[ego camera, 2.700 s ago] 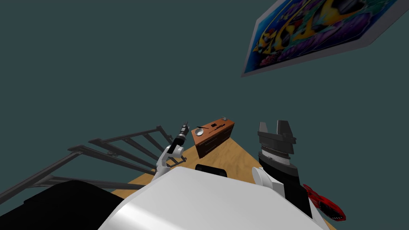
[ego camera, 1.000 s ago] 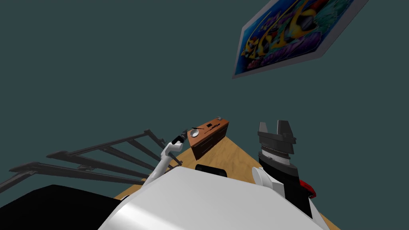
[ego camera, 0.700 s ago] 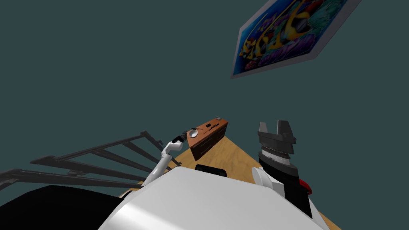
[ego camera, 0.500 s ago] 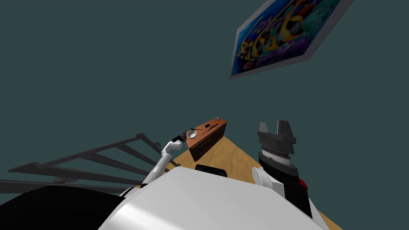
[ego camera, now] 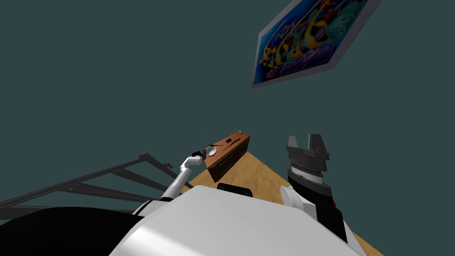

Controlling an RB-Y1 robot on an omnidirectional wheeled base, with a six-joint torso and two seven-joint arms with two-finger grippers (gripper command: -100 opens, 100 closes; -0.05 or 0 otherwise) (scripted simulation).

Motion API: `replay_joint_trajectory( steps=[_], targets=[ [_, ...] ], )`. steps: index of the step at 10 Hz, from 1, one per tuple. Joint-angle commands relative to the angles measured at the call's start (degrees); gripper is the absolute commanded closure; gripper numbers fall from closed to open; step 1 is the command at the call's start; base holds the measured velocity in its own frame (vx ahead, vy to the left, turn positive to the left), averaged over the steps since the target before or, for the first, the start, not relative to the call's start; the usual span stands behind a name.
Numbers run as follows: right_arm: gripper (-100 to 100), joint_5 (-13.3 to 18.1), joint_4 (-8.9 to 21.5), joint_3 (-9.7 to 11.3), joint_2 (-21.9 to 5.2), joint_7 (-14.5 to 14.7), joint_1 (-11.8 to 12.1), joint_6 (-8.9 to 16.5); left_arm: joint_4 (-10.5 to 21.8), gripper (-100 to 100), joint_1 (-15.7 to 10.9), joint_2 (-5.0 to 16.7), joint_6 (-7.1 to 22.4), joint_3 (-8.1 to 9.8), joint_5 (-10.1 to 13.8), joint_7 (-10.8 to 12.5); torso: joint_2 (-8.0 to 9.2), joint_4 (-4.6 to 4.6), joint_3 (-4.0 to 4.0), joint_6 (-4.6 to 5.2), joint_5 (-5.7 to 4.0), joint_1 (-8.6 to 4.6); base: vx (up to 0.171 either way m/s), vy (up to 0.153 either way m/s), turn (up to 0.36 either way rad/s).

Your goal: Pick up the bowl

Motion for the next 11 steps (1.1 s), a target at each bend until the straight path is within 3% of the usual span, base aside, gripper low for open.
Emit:
replay_joint_trajectory(
  steps=[1,5,8,11],
  targets=[
    [0,0.0,0.0,0.0,0.0,0.0,0.0,0.0,2.67,-100,-1.17,0.6,2.86,0.42,1.1,0.42,0.0,0.0,0.0,0.0,0.0,0.0,0.053,-0.009,-0.082],
    [0,0.0,0.0,0.0,0.0,0.0,0.0,0.0,8.9,-100,-3.88,1.74,8.16,1.23,3.65,1.18,0.03,0.01,0.02,0.01,0.0,0.02,0.058,-0.009,-0.1],
    [0,0.0,0.0,0.0,0.0,0.0,0.0,0.0,11.14,-100,-4.63,2.04,9.75,1.47,4.39,1.42,0.01,0.0,0.0,0.01,0.0,0.0,0.048,-0.006,-0.057],
    [0,0.0,0.0,0.0,0.0,0.0,0.0,0.0,16.13,-100,-6.32,2.64,13.43,2.02,6.2,2.02,-0.01,0.0,0.0,0.02,0.01,0.01,0.061,0.001,-0.097]
  ],
)
